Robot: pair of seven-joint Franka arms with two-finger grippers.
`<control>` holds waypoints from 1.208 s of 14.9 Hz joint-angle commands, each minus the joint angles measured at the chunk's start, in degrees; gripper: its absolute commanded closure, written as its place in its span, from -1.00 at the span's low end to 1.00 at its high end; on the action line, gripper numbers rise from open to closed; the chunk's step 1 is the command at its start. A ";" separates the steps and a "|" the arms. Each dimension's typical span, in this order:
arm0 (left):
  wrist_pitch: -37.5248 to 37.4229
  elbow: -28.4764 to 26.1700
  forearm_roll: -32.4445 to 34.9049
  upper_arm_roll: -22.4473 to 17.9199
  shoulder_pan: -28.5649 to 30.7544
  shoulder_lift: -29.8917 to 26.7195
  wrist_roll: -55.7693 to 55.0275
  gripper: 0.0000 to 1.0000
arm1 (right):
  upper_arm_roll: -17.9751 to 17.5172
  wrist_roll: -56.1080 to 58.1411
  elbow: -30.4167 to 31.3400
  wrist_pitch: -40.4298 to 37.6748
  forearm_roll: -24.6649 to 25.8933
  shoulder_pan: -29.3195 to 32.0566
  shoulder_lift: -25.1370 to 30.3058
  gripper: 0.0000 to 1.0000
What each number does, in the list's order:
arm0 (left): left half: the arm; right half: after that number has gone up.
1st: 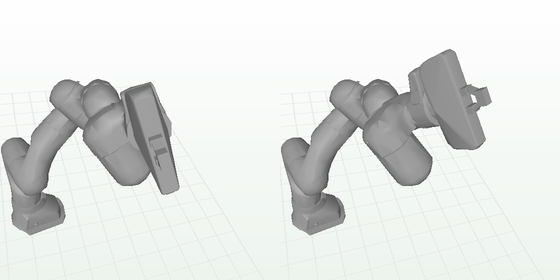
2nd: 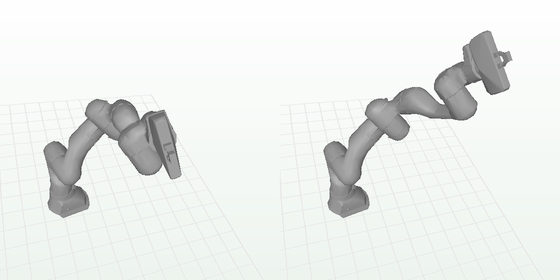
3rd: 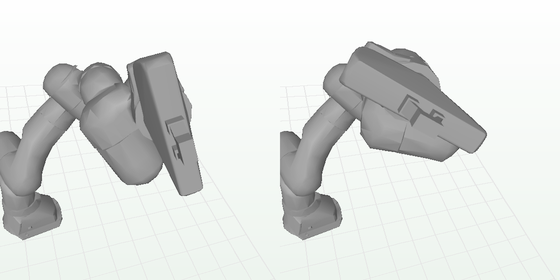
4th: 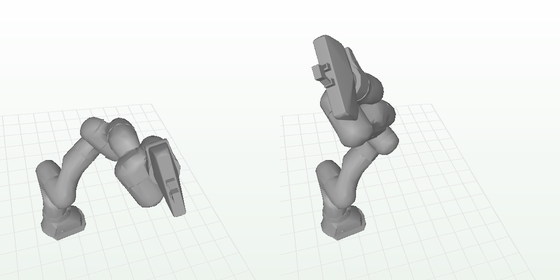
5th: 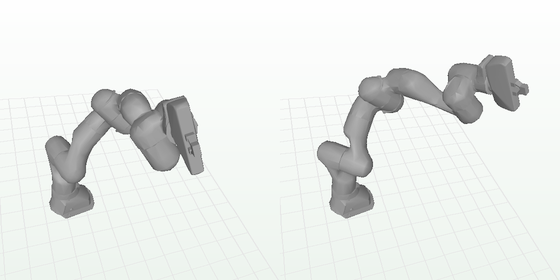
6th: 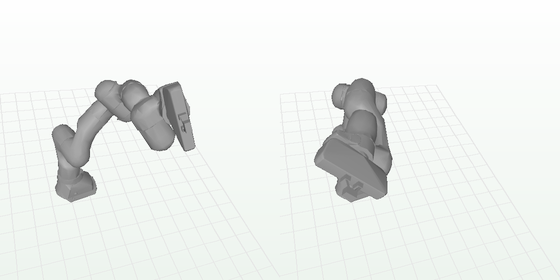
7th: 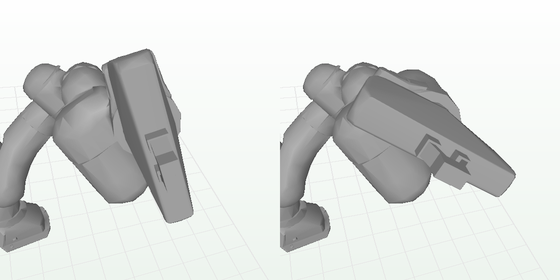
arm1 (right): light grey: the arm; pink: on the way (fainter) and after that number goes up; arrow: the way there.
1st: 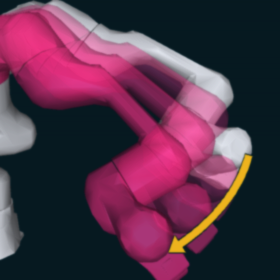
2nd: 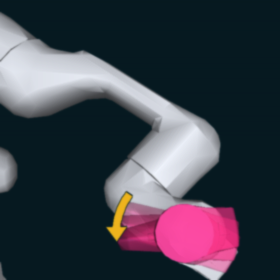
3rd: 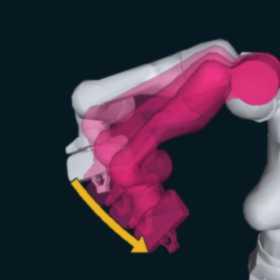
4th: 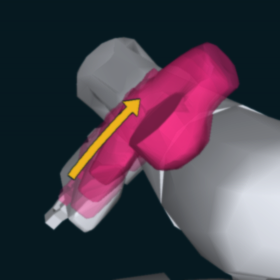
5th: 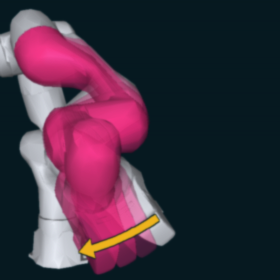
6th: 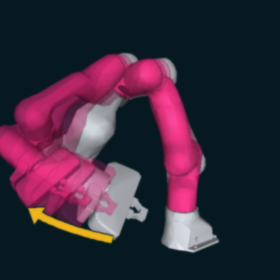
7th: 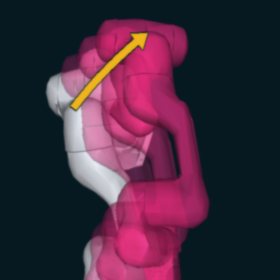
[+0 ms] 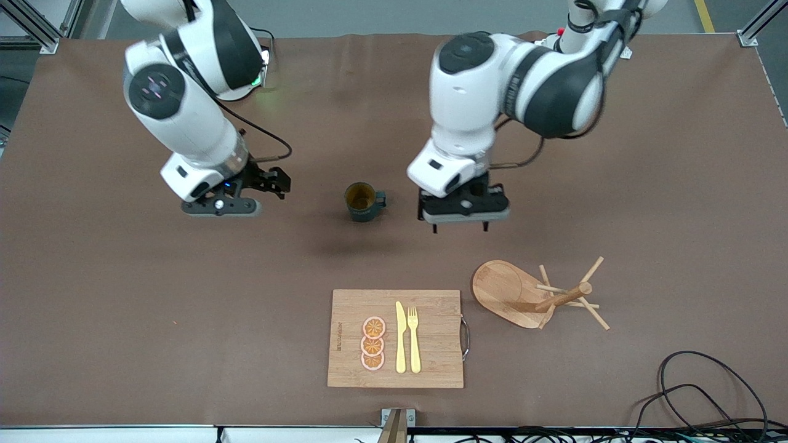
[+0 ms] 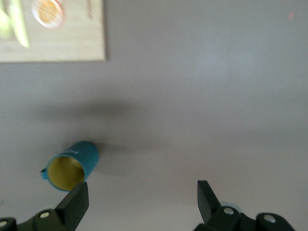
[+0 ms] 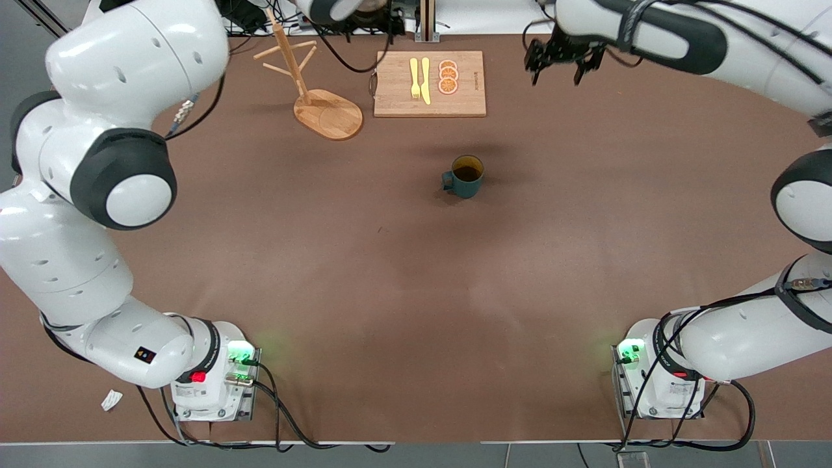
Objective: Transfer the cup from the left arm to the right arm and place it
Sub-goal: 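Lower the right gripper onto the mug while the left gripper withdraws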
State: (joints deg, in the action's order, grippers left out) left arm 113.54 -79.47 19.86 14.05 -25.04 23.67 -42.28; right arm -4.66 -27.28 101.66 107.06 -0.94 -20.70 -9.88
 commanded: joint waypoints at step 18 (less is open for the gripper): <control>-20.82 -10.95 -19.59 -7.00 20.73 -23.12 33.04 -1.00 | 0.79 -21.93 26.57 36.28 0.59 -14.98 1.53 -1.00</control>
State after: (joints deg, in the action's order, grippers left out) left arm 92.62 -84.16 2.96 9.50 -4.76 6.06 -12.01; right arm -4.53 -46.64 126.05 141.47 -0.89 -33.68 -10.42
